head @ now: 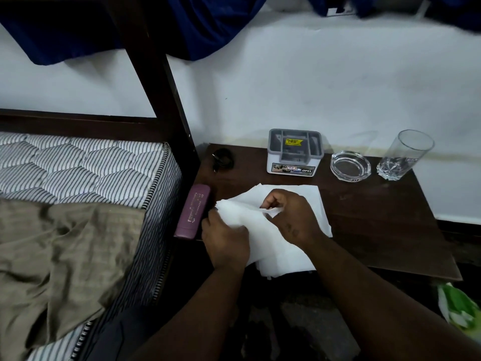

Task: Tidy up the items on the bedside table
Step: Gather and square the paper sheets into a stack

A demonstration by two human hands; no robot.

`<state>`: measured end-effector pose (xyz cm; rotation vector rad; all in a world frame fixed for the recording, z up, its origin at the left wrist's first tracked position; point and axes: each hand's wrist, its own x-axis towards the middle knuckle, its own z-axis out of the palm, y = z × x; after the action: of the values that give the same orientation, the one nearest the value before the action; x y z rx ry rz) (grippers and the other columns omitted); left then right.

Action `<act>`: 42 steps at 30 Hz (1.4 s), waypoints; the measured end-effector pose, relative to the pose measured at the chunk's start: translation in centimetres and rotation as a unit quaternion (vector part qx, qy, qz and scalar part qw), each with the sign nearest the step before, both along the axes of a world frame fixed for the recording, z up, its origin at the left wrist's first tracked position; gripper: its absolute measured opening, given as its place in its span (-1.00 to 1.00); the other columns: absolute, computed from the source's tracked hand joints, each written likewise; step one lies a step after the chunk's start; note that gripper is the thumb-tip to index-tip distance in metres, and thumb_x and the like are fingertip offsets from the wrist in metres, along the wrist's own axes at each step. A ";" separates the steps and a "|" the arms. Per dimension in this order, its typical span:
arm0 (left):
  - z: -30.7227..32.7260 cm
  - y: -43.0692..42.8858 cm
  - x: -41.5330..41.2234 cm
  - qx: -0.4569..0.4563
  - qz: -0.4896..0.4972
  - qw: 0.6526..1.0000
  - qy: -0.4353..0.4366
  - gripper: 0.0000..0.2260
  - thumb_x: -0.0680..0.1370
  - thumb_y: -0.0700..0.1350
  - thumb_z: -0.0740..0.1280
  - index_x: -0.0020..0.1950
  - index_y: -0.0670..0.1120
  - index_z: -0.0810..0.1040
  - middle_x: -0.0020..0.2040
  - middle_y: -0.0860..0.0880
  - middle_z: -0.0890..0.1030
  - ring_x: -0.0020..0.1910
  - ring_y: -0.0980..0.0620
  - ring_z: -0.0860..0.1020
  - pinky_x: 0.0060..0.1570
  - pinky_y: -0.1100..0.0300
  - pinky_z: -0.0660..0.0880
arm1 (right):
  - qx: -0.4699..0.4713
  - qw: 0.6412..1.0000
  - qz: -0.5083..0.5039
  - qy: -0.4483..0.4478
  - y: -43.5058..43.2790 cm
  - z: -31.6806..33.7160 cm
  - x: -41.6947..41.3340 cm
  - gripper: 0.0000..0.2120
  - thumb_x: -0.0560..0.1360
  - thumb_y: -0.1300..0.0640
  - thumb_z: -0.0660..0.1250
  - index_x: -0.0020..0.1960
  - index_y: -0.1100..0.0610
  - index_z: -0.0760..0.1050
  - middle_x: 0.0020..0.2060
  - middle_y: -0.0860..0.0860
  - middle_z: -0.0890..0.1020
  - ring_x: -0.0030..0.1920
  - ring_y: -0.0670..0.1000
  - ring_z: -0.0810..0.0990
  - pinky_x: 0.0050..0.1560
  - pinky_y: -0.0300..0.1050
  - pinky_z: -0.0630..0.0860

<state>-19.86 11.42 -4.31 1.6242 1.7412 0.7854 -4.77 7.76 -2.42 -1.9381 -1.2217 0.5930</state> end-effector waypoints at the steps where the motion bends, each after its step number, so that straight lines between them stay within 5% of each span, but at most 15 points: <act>1: 0.3 -0.1 0.2 0.009 0.007 1.000 0.006 -0.32 0.28 -0.14 0.58 0.37 -0.18 0.46 0.23 -0.22 0.54 0.22 -0.29 0.51 0.28 -0.05 0.38 | 0.013 1.000 -0.004 0.023 -0.3 0.5 0.3 -0.84 0.36 0.25 0.49 -0.21 0.00 0.61 -0.26 -0.15 0.67 -0.21 -0.12 0.60 -0.16 -0.12 0.55; 4: 1.1 -0.4 0.6 0.041 0.018 0.999 0.007 -0.18 0.25 0.04 0.64 0.43 -0.13 0.42 0.32 -0.16 0.50 0.31 -0.24 0.46 0.36 -0.07 0.34 | 0.048 0.994 0.006 0.101 -1.7 2.0 1.6 -0.86 0.36 0.32 0.53 -0.18 0.12 0.64 -0.25 -0.07 0.68 -0.23 -0.13 0.58 -0.17 -0.23 0.48; 7: 2.0 -0.5 0.7 -0.002 -0.012 0.989 -0.145 -0.12 0.29 0.01 0.67 0.51 -0.09 0.33 0.30 0.03 0.52 0.31 -0.05 0.52 0.38 -0.02 0.44 | 0.074 0.978 0.003 0.197 -3.1 2.6 2.9 -0.85 0.34 0.37 0.54 -0.17 0.19 0.64 -0.24 0.00 0.69 -0.20 -0.07 0.61 -0.13 -0.19 0.49; 9: 2.7 -0.8 0.5 -0.080 -0.045 0.962 -0.256 -0.26 0.35 -0.09 0.65 0.46 -0.06 0.40 0.20 0.08 0.62 0.18 0.07 0.62 0.27 0.05 0.56 | 0.068 0.961 -0.028 0.268 -3.6 3.0 3.2 -0.81 0.32 0.38 0.56 -0.17 0.18 0.62 -0.28 0.01 0.67 -0.22 -0.01 0.61 -0.12 -0.10 0.51; 13: 2.7 -1.1 0.1 -0.124 -0.103 0.943 -0.291 -0.69 0.45 -0.20 0.57 0.16 -0.06 0.64 0.05 0.03 0.74 0.05 0.08 0.71 0.11 0.09 0.64 | 0.029 0.926 -0.030 0.376 -3.5 2.6 3.5 -0.67 0.30 0.41 0.55 0.03 0.26 0.62 -0.06 0.20 0.74 -0.05 0.21 0.71 0.10 0.20 0.61; 16: 2.4 -1.1 -0.2 -0.129 -0.076 0.945 -0.291 -0.80 0.50 -0.27 0.51 0.06 -0.04 0.63 0.01 0.03 0.72 0.02 0.04 0.71 0.02 0.19 0.62 | 0.001 0.923 -0.022 0.384 -2.6 1.9 2.8 -0.76 0.41 0.18 0.55 0.04 0.19 0.64 -0.06 0.14 0.74 -0.05 0.16 0.72 0.05 0.07 0.63; 18: 1.8 -0.6 -0.6 -0.133 -0.040 0.947 -0.291 -0.82 0.51 -0.28 0.50 0.02 -0.05 0.63 0.02 -0.06 0.72 -0.02 0.01 0.69 0.04 0.11 0.62 | 0.000 0.935 -0.085 0.343 -1.3 1.3 2.2 -0.73 0.48 -0.09 0.47 -0.14 0.13 0.61 -0.28 0.04 0.62 -0.24 0.01 0.57 -0.14 -0.06 0.49; 20: 1.3 0.0 -1.0 -0.137 -0.009 0.948 -0.288 -0.83 0.51 -0.30 0.49 0.07 -0.15 0.66 0.04 -0.12 0.72 0.01 -0.08 0.70 0.12 0.00 0.63 | 0.015 0.951 -0.147 0.270 0.1 0.1 2.1 -0.67 0.48 -0.20 0.37 -0.21 0.06 0.61 -0.31 -0.02 0.62 -0.26 0.03 0.57 -0.12 -0.03 0.52; 23: 0.8 0.6 -1.5 -0.134 0.018 0.957 -0.257 -0.76 0.51 -0.33 0.47 0.17 -0.26 0.64 0.07 -0.15 0.71 0.07 -0.17 0.68 0.22 -0.11 0.59 | 0.005 0.973 -0.162 0.162 1.3 -1.5 2.0 -0.86 0.46 0.03 0.28 -0.19 -0.04 0.62 -0.24 0.01 0.71 -0.20 0.16 0.71 -0.06 0.22 0.66; 25: 0.6 0.9 -1.8 -0.131 0.022 0.962 -0.239 -0.76 0.50 -0.34 0.47 0.17 -0.26 0.63 0.07 -0.15 0.69 0.08 -0.16 0.67 0.22 -0.06 0.57 | 0.012 0.989 -0.146 0.029 1.6 -2.3 1.8 -0.82 0.46 0.21 0.29 -0.12 0.00 0.64 -0.14 0.07 0.71 -0.12 0.19 0.71 -0.02 0.16 0.65; 28: 0.2 1.1 -2.1 -0.124 0.020 0.972 -0.201 -0.80 0.50 -0.33 0.48 0.12 -0.26 0.61 -0.01 -0.12 0.64 -0.02 -0.09 0.62 -0.02 0.22 0.49 | 0.006 0.985 -0.099 -0.145 1.8 -2.5 1.1 -0.79 0.46 0.07 0.44 0.04 0.15 0.62 -0.03 0.10 0.66 0.01 0.14 0.65 0.04 -0.04 0.54; 30: 0.1 1.2 -2.3 -0.123 0.019 0.972 -0.197 -0.82 0.51 -0.33 0.47 0.09 -0.22 0.59 -0.04 -0.09 0.62 -0.05 -0.05 0.58 -0.13 0.33 0.39 | -0.065 0.984 -0.097 -0.136 2.3 -1.8 0.4 -0.67 0.44 -0.07 0.49 0.09 0.11 0.60 0.06 0.08 0.60 0.05 0.10 0.62 0.07 -0.04 0.54; 33: 0.0 1.4 -2.5 -0.128 0.023 0.972 -0.193 -0.81 0.49 -0.29 0.51 0.04 -0.15 0.59 -0.04 -0.08 0.66 -0.03 -0.08 0.63 -0.05 0.22 0.47 | -0.118 0.978 -0.114 -0.131 2.9 -1.3 -0.2 -0.63 0.42 -0.14 0.50 0.09 0.06 0.57 0.12 0.05 0.55 0.08 0.09 0.61 0.06 0.00 0.57; 38: -0.3 1.7 -2.7 -0.137 0.015 0.976 -0.170 -0.81 0.46 -0.26 0.53 -0.01 -0.11 0.59 -0.05 -0.08 0.67 -0.03 -0.09 0.65 0.06 0.11 0.53 | -0.118 0.978 -0.139 -0.099 3.5 -1.5 -0.2 -0.78 0.40 -0.07 0.52 -0.11 -0.01 0.54 0.01 0.02 0.58 0.02 0.07 0.62 0.03 -0.05 0.56; 42: -0.1 1.8 -2.6 -0.134 0.020 0.980 -0.142 -0.76 0.48 -0.22 0.52 0.12 -0.22 0.62 -0.05 -0.07 0.63 -0.06 -0.03 0.57 -0.01 0.22 0.42 | -0.082 0.983 -0.136 -0.091 3.7 -1.5 -0.4 -0.80 0.40 0.03 0.47 -0.27 -0.04 0.45 -0.11 0.01 0.64 -0.03 0.07 0.62 -0.01 -0.07 0.56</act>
<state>-22.50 13.19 -4.37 1.2366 1.6003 0.7254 -5.15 11.47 -3.89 -2.2929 -1.0170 0.3903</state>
